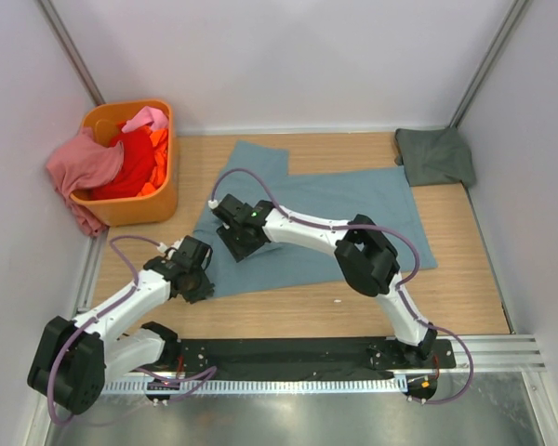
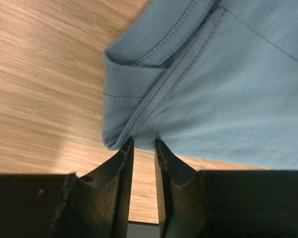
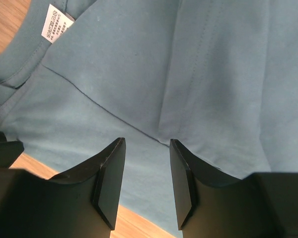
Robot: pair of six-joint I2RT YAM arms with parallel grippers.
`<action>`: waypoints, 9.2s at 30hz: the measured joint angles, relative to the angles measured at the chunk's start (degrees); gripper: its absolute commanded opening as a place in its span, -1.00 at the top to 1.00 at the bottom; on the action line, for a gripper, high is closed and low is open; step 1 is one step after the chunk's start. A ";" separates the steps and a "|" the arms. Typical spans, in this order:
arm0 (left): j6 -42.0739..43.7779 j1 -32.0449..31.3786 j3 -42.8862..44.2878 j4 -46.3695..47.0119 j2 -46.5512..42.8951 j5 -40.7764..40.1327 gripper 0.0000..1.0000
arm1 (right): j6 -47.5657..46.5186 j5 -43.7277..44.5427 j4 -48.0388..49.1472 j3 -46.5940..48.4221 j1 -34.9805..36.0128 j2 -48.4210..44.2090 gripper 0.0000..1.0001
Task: Fold and stack the t-shirts
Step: Fold the tshirt
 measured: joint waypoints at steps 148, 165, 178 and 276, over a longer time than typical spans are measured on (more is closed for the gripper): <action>23.45 17.46 111.45 7.21 89.35 17.25 -0.36 | 23.17 -7.06 48.30 -83.23 -24.55 -58.82 -0.50; 17.38 17.97 116.45 15.45 97.66 27.76 0.17 | 23.02 -9.38 55.76 -83.08 -24.52 -53.40 -0.50; 15.34 17.57 112.83 17.73 96.96 29.46 1.00 | 18.43 -5.16 33.86 -63.67 -25.00 -57.61 -0.68; 25.44 1.01 55.56 -17.35 34.62 -2.47 1.00 | 5.16 1.75 -5.07 5.03 -61.46 -5.07 0.98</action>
